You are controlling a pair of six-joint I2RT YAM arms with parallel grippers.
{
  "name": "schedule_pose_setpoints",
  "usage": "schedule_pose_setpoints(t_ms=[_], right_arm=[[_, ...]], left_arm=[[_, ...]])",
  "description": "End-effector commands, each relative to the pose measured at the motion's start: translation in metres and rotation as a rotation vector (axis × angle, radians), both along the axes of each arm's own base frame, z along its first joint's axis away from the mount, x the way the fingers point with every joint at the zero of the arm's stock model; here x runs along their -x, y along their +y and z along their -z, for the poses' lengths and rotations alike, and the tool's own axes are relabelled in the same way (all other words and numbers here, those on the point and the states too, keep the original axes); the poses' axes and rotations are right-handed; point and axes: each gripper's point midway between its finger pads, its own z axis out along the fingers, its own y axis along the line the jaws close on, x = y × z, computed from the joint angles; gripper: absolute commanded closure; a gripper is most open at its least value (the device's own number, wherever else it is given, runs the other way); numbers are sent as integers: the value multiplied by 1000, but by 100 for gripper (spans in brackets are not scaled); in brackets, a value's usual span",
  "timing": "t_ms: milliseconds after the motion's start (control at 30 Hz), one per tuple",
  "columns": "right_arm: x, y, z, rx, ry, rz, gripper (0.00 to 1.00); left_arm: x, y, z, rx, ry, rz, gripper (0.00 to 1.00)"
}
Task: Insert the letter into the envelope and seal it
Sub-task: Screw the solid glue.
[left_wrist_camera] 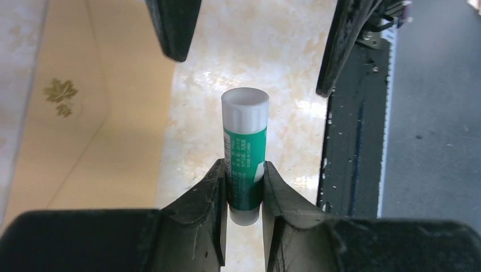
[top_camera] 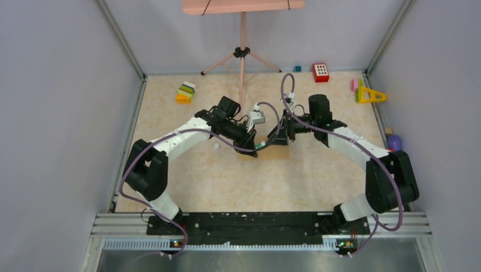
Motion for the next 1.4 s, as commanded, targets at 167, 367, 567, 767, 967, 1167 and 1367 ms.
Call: schedule_pose_setpoints(t_ms=[167, 367, 567, 767, 967, 1167, 1367], right_arm=[[-30, 5, -6, -51, 276, 99, 41], [-41, 8, 15, -9, 396, 134, 45], [-44, 8, 29, 14, 449, 148, 51], [-43, 7, 35, 35, 466, 150, 59], [-41, 6, 35, 38, 468, 142, 67], [-42, 7, 36, 37, 477, 143, 67], [-44, 7, 38, 36, 481, 141, 67]], left_arm=[[-43, 8, 1, -119, -248, -190, 100], [-51, 8, 13, -230, -369, -219, 100], [-52, 5, 19, -281, -422, -217, 100], [-53, 4, 21, -308, -458, -215, 100], [-52, 5, 23, -322, -481, -213, 100], [-50, 2, 25, -328, -488, -201, 100], [-48, 0, 27, -330, -488, -189, 100]])
